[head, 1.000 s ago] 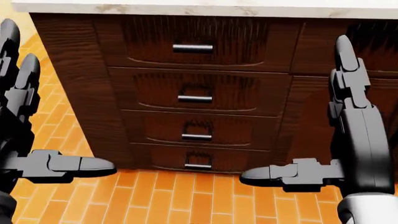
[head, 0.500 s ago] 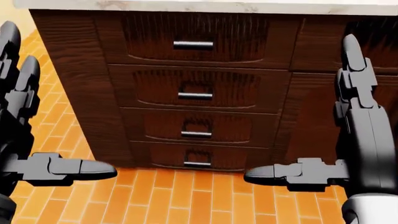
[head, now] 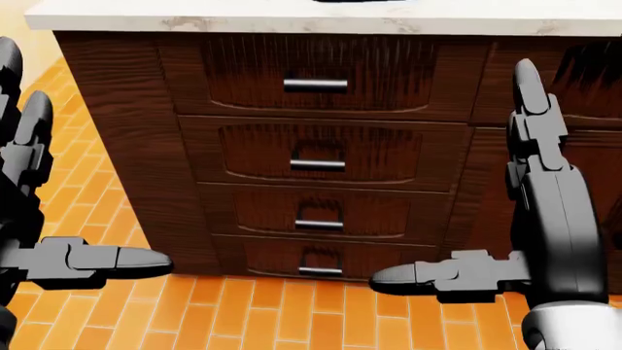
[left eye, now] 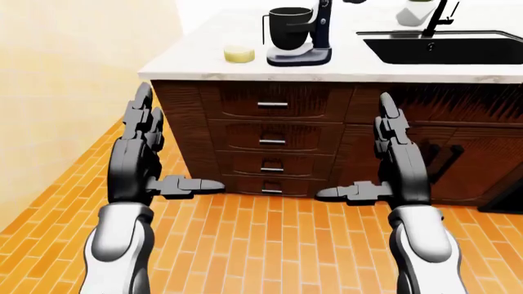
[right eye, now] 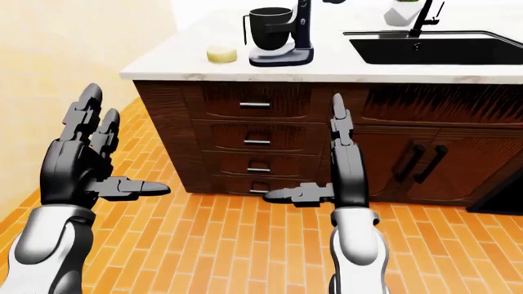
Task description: Place the cheese in the stand mixer bowl.
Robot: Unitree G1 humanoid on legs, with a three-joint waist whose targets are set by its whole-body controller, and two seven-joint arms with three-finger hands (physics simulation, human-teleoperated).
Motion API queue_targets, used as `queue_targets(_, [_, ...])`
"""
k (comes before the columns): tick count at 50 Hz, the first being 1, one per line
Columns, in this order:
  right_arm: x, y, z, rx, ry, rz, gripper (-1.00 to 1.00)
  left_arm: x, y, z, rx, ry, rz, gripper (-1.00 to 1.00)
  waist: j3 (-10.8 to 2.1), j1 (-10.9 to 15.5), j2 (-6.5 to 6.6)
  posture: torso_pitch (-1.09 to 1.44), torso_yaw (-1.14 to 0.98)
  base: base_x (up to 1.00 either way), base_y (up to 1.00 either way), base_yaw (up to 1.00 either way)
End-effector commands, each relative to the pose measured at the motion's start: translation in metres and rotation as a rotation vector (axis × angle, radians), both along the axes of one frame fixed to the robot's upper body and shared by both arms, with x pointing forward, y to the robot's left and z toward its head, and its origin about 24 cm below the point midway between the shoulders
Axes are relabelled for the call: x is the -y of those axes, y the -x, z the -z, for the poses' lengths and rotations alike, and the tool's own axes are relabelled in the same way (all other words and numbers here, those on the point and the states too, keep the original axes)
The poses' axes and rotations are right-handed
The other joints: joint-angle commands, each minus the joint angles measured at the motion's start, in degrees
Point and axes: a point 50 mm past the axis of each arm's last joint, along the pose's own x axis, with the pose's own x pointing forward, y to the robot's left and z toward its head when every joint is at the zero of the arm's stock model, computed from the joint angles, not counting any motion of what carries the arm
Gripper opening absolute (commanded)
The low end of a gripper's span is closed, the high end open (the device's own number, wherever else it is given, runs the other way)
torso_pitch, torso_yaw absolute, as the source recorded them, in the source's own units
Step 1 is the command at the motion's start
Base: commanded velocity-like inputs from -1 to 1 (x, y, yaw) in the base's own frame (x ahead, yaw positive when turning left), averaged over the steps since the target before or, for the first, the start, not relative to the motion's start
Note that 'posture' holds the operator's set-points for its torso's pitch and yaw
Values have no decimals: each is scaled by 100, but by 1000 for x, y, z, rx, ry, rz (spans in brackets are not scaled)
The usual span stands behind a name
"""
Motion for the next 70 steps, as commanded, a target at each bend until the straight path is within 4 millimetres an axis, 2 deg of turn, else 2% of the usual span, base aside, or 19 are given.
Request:
queue_targets(1, [2,5,-17,107,16,16,100,5,4,-18,104,-15,25,100,-124,-22,4,0,0,18,0,0])
queue_targets(7, [2,6,-16,103,16,22,100,6,4,-18,105,-16,27,100,-76,6,-344,0,0,19,0,0])
queue_targets(10, [3,6,-16,104,17,24,100,6,4,-19,106,-17,28,100,-204,7,-798,0,0,19,0,0])
queue_targets(11, [3,6,-16,104,17,24,100,6,4,-19,106,-17,28,100,-156,-43,-604,0,0,18,0,0])
queue_targets(13, [4,6,-16,104,14,25,100,6,4,-18,106,-17,27,100,-120,-46,-671,0,0,18,0,0])
queue_targets(19, [5,7,-16,107,13,28,100,5,5,-20,110,-17,22,100,-49,-82,-348,0,0,18,0,0])
queue_targets(23, [5,7,-16,107,13,29,100,2,5,-22,119,-10,15,100,-218,-114,275,0,0,19,0,0])
queue_targets(24, [5,7,-16,107,13,29,100,2,4,-21,118,-10,15,100,-129,-47,-22,0,0,20,0,0])
queue_targets(26, [5,8,-16,107,14,29,100,2,5,-22,121,-8,15,100,-117,-41,72,0,0,19,0,0])
queue_targets(33, [5,8,-17,108,14,33,100,0,5,-24,129,-5,11,100,-106,7,-342,0,0,18,0,0])
queue_targets(36, [5,9,-17,108,14,33,100,1,5,-24,131,-5,11,100,-217,12,-811,0,0,18,0,0])
queue_targets(37, [4,9,-17,109,14,33,100,1,5,-24,130,-6,11,100,-166,-54,-554,0,0,18,0,0])
queue_targets(39, [4,10,-16,108,11,37,100,1,4,-21,124,-8,13,100,-123,-56,-635,0,0,18,0,0])
queue_targets(45, [5,10,-16,110,9,40,100,3,5,-20,119,-12,24,100,-46,-91,-330,0,0,18,0,0])
queue_targets(49, [7,8,-16,109,7,42,100,4,5,-19,116,-16,32,100,-214,-114,270,0,0,18,0,0])
queue_targets(50, [8,8,-15,109,7,44,100,5,5,-19,115,-16,33,100,-124,-46,-31,0,0,16,0,0])
queue_targets(54, [8,8,-15,110,5,43,100,4,6,-19,117,-16,33,100,-158,-28,-29,0,0,18,0,0])
queue_targets(62, [7,8,-16,109,5,41,100,4,6,-20,119,-14,32,100,-229,41,-720,0,0,18,0,0])
queue_targets(70, [7,8,-15,107,5,42,100,4,6,-20,120,-12,31,100,-71,-71,-381,0,0,18,0,0])
